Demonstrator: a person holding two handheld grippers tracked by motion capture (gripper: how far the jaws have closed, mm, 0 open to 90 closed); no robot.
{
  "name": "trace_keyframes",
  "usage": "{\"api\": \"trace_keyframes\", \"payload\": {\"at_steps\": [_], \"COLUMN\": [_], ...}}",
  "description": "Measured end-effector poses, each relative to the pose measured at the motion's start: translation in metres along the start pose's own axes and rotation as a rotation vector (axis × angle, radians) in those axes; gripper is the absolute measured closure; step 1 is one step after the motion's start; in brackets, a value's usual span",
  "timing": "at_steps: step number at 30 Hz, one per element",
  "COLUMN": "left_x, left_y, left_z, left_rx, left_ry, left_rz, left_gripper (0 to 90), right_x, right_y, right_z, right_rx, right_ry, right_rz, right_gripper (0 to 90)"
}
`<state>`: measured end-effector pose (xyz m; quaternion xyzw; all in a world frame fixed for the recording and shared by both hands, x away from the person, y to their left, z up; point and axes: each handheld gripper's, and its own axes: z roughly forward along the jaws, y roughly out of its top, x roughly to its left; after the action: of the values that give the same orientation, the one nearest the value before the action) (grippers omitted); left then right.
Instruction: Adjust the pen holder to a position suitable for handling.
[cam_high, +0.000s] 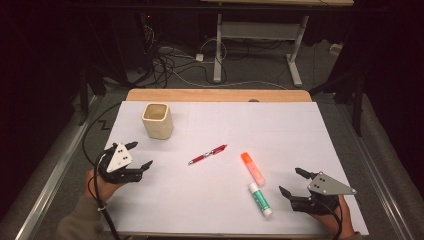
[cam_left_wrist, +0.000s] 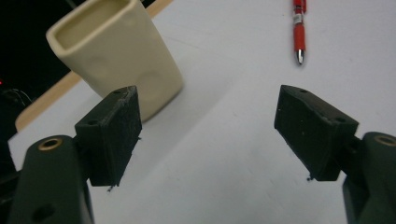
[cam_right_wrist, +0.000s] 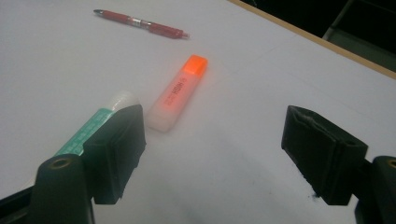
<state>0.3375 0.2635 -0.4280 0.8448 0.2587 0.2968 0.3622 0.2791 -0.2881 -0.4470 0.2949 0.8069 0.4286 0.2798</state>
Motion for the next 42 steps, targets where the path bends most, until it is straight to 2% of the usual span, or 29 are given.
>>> {"api": "trace_keyframes", "payload": {"at_steps": [1,5,6,7,10,12,13,16,17,19,22,24,25,26,28,30,33,35,37,39,40,42], "left_x": [0.004,0.021,0.021,0.027,0.033,0.042,0.042,0.052,0.058,0.064,0.073,0.078,0.082,0.085,0.086,0.088,0.088,0.090,0.092,0.092,0.093,0.094], "left_y": [0.004,0.019,0.019,0.027,0.035,0.048,0.048,0.062,0.070,0.076,0.083,0.086,0.086,0.087,0.088,0.091,0.094,0.095,0.094,0.091,0.091,0.090], "left_z": [0.002,0.007,0.007,0.010,0.012,0.018,0.018,0.029,0.038,0.050,0.065,0.074,0.078,0.082,0.091,0.098,0.106,0.110,0.116,0.122,0.122,0.122], "left_rx": [0.003,-0.003,-0.003,-0.001,-0.001,0.017,0.017,0.069,0.098,0.155,0.194,0.208,0.215,0.236,0.290,0.326,0.374,0.380,0.372,0.395,0.384,0.377], "left_ry": [-0.013,-0.013,-0.013,-0.010,-0.013,-0.018,-0.018,-0.046,-0.079,-0.100,-0.158,-0.167,-0.194,-0.222,-0.245,-0.242,-0.234,-0.240,-0.278,-0.291,-0.293,-0.298], "left_rz": [-0.007,-0.011,-0.011,0.007,0.013,0.030,0.030,0.037,0.030,0.043,0.006,-0.026,-0.057,-0.065,-0.048,-0.049,-0.027,-0.033,-0.059,-0.065,-0.083,-0.090], "left_gripper": [22.5,22.4,22.4,22.4,22.5,23.2,23.3,23.4,26.2,28.0,33.2,39.4,39.6,42.6,45.3,48.3,54.4,59.6,64.1,65.9,66.0,66.6], "right_x": [0.001,0.001,0.001,0.002,0.002,0.003,0.003,0.003,0.004,0.006,0.007,0.006,0.006,0.005,0.004,0.003,0.003,0.003,0.003,0.002,0.001,-0.001], "right_y": [0.000,0.002,0.002,0.002,0.000,-0.002,-0.002,-0.002,-0.002,-0.001,-0.001,-0.001,-0.001,-0.001,-0.001,-0.001,0.000,0.000,-0.001,-0.002,-0.002,-0.002], "right_z": [0.000,0.000,0.000,-0.001,0.000,0.001,0.000,0.000,-0.001,0.000,0.000,0.001,0.001,0.001,-0.001,-0.002,-0.002,-0.002,-0.001,0.000,0.000,0.000], "right_rx": [0.004,-0.004,-0.004,-0.003,0.013,0.023,0.027,0.025,0.019,0.028,0.032,0.033,0.029,0.025,0.017,0.015,0.014,0.021,0.024,0.013,0.011,0.004], "right_ry": [0.005,0.022,0.022,0.028,0.036,0.042,0.043,0.044,0.058,0.055,0.065,0.081,0.107,0.118,0.124,0.119,0.126,0.131,0.149,0.211,0.219,0.231], "right_rz": [0.003,0.008,0.008,-0.001,-0.005,-0.011,-0.011,-0.010,-0.007,-0.013,-0.019,-0.013,-0.003,0.010,0.023,0.027,0.028,0.023,0.030,0.059,0.068,0.091], "right_gripper": [21.7,21.7,21.7,21.7,21.7,21.7,21.9,22.0,22.3,22.3,22.5,22.5,22.6,22.8,23.1,23.7,24.3,24.4,24.9,26.4,26.6,26.7]}}
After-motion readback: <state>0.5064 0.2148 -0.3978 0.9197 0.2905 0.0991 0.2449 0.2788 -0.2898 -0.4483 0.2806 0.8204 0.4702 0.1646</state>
